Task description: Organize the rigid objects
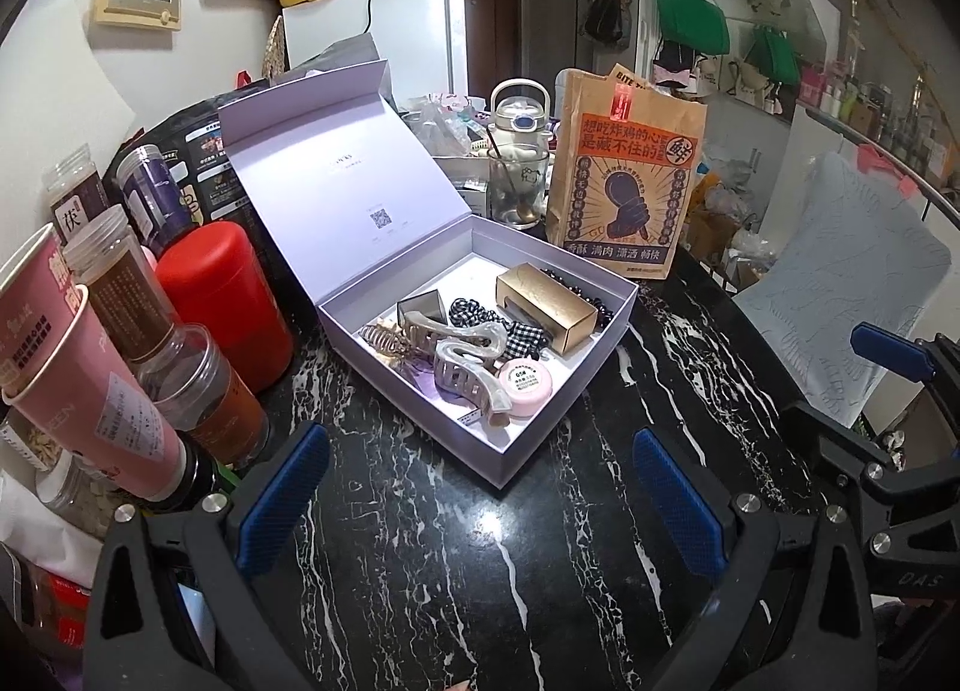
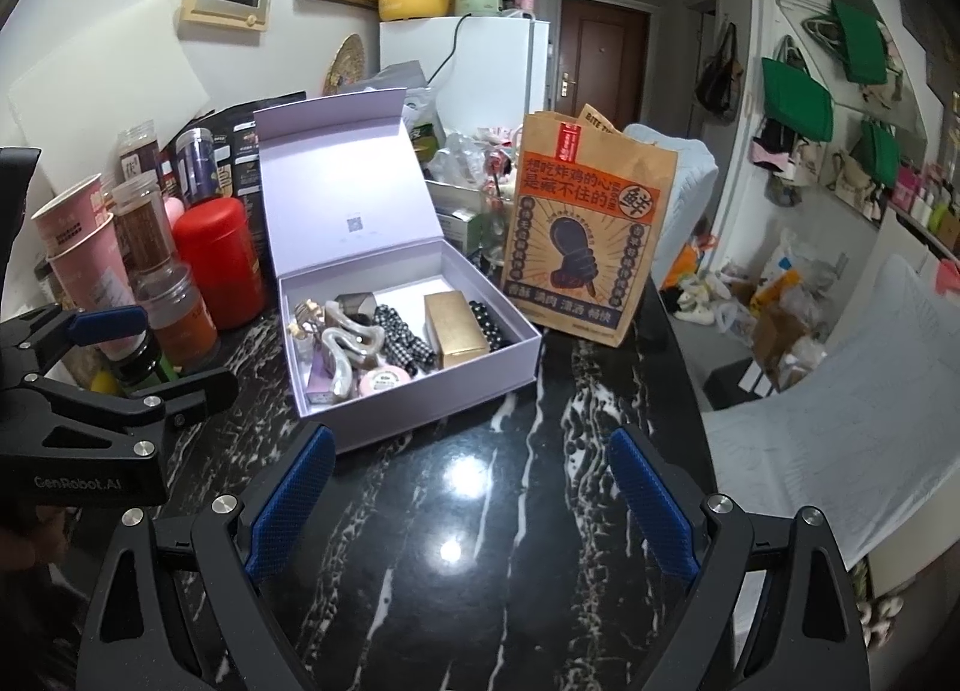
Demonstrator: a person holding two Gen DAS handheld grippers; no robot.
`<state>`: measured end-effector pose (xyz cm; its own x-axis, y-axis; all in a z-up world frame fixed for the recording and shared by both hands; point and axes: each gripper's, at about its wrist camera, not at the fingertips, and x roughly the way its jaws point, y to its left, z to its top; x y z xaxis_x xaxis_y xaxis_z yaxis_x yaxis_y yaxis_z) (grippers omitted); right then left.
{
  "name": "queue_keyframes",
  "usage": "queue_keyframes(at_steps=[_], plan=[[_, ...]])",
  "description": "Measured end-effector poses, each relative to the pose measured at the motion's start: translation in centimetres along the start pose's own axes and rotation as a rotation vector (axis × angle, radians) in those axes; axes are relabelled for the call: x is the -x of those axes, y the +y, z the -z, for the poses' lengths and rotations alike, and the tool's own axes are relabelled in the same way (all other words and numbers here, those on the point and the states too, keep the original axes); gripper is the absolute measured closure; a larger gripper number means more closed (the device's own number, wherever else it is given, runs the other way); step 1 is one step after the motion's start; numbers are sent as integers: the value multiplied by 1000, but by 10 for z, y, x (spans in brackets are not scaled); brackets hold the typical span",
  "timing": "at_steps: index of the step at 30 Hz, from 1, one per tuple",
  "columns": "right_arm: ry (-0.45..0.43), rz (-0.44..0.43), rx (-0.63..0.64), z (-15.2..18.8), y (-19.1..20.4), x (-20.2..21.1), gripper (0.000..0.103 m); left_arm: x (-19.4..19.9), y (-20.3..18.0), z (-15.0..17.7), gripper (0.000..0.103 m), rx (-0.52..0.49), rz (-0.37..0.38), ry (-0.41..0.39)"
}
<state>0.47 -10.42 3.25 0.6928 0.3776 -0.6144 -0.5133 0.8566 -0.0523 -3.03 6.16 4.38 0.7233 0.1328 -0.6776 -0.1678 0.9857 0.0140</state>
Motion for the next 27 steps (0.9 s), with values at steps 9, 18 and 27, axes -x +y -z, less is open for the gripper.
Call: queue_keyframes(at_steps=[9,18,27], plan=[[5,-5,-6,0,-3,-1,9,-1,1,-2,0,3,7,5],[15,3,-14,2,-5,-3,9,-2,1,-1,0,7,5,3],[13,12,-24,4,-7,0,9,-2,2,0,0,11,8,3]])
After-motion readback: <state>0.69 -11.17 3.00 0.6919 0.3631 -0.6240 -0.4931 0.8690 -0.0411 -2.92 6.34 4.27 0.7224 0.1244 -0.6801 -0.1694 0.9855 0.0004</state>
